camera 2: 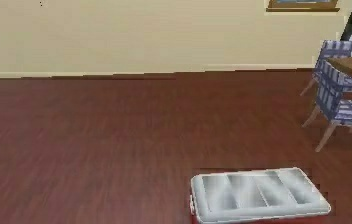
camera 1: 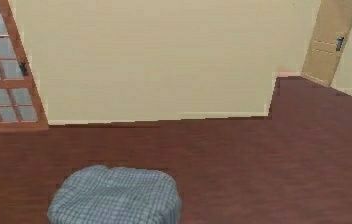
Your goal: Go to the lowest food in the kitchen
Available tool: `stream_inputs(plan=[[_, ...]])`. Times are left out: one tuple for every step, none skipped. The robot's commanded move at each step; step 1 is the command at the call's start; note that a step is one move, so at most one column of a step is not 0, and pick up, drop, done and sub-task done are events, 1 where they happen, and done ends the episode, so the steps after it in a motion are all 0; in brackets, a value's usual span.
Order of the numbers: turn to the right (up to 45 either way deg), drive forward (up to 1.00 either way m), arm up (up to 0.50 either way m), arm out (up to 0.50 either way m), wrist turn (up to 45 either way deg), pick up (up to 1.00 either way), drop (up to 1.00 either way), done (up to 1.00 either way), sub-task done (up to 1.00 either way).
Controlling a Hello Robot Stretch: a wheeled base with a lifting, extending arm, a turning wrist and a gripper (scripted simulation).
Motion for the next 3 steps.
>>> stream_inputs(plan=[[0.0, 0.05, 0.00, 0.00, 0.0, 0.00, 0.00, 0.00, 0.00], [45.0, 0.00, 0.00, 0.00, 0.0, 0.00, 0.00, 0.00, 0.00], [0.0, 0.95, 0.00, 0.00, 0.0, 0.00, 0.00, 0.00, 0.00]])
